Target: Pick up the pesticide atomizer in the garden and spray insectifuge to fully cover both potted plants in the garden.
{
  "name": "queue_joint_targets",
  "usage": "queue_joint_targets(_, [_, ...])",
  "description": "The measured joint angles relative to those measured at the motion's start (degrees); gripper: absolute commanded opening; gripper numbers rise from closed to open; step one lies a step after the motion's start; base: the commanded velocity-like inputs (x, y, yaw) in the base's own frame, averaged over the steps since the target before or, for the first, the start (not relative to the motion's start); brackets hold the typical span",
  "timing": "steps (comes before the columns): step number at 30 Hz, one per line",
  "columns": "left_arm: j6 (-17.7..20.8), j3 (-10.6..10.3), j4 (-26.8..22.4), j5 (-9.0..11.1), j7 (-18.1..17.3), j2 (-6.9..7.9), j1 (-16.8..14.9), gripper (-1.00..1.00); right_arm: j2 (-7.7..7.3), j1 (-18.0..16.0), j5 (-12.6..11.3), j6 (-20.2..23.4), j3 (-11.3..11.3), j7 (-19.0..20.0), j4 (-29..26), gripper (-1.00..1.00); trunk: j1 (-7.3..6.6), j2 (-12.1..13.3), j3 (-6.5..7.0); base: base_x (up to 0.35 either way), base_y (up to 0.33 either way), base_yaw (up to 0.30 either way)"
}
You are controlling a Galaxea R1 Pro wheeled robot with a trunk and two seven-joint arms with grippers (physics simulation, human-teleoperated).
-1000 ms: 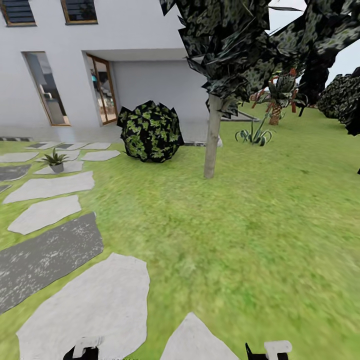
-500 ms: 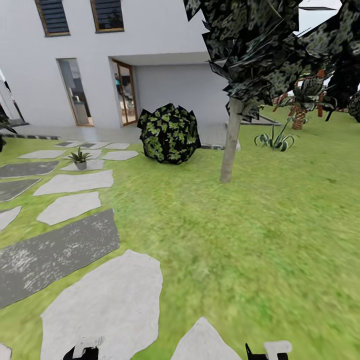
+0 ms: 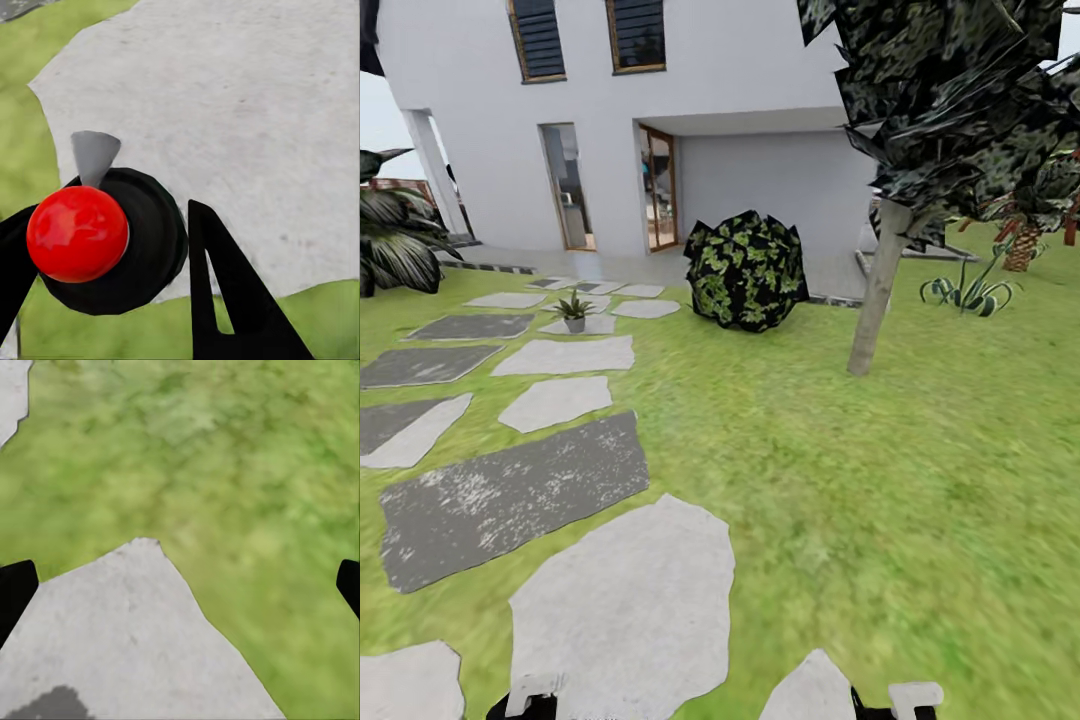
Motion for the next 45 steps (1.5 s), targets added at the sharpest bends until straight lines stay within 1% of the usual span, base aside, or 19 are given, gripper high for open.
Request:
queue_joint_targets(10, [-0.08, 0.00, 0.03, 0.00, 0.00, 0.00, -0.01, -1.00, 0.00, 0.00, 0.00, 0.03, 0.00, 0.03, 0.00, 1.00, -0.02, 0.00, 0.55, 0.137, 0.295, 0.234])
queue_joint_targets(45, [-0.07, 0.00, 0.09, -0.08, 0.00, 0.17, -0.01, -1.00, 0.00, 0.00, 0.05, 0.07, 0.00, 0.02, 0.00, 1.00, -0.02, 0.00, 2.46, 0.201, 0.273, 0.234])
